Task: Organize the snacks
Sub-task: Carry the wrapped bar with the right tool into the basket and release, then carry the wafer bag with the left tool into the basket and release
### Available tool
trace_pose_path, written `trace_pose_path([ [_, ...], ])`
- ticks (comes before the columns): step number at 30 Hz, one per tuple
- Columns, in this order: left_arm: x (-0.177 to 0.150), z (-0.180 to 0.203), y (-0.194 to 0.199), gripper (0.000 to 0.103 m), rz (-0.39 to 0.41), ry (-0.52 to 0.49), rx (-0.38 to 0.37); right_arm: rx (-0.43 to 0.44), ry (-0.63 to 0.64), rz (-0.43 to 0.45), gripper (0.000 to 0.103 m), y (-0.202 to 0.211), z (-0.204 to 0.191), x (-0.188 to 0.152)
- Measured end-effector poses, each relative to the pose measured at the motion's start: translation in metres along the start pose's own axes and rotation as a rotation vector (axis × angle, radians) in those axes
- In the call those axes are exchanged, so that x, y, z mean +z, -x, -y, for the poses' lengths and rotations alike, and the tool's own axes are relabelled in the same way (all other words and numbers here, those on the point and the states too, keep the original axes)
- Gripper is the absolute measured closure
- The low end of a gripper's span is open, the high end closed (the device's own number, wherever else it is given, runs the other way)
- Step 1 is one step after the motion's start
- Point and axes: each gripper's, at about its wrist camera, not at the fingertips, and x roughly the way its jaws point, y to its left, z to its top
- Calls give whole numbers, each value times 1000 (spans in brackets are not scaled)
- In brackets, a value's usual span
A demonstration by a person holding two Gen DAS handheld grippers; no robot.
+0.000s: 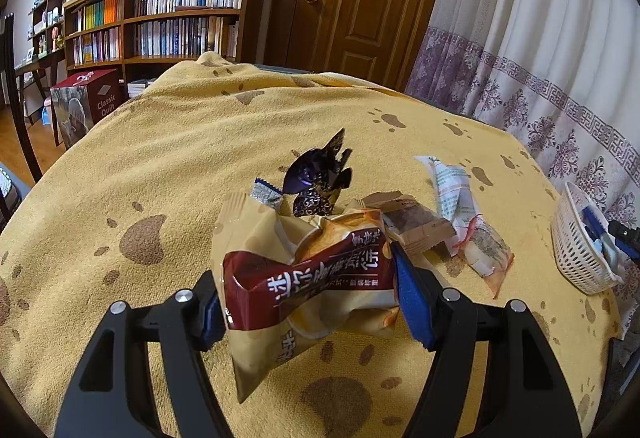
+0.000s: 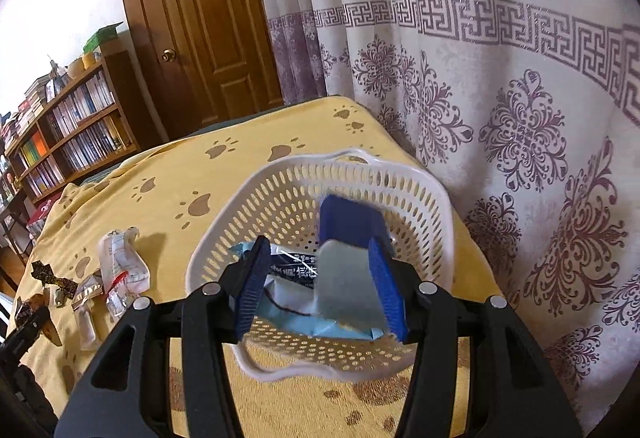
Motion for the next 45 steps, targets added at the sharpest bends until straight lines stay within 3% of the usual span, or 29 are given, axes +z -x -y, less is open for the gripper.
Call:
trace_pose_path([
  [9, 4, 28, 18, 33, 9, -51, -61, 54, 8, 54, 50, 31, -5, -10],
  [18, 14, 87, 29, 33, 32, -156, -131, 112, -44, 58, 50, 48, 1, -32],
  [23, 21, 124, 23, 33, 28, -206, -172, 123, -68, 77, 40, 62, 3, -58],
  [33, 34, 210, 9, 33, 17, -300, -321, 125, -31, -18, 40, 43, -11, -107],
  [45, 34, 296, -24, 33, -23, -415, -414, 133, -4, 19, 40, 47, -15, -113],
])
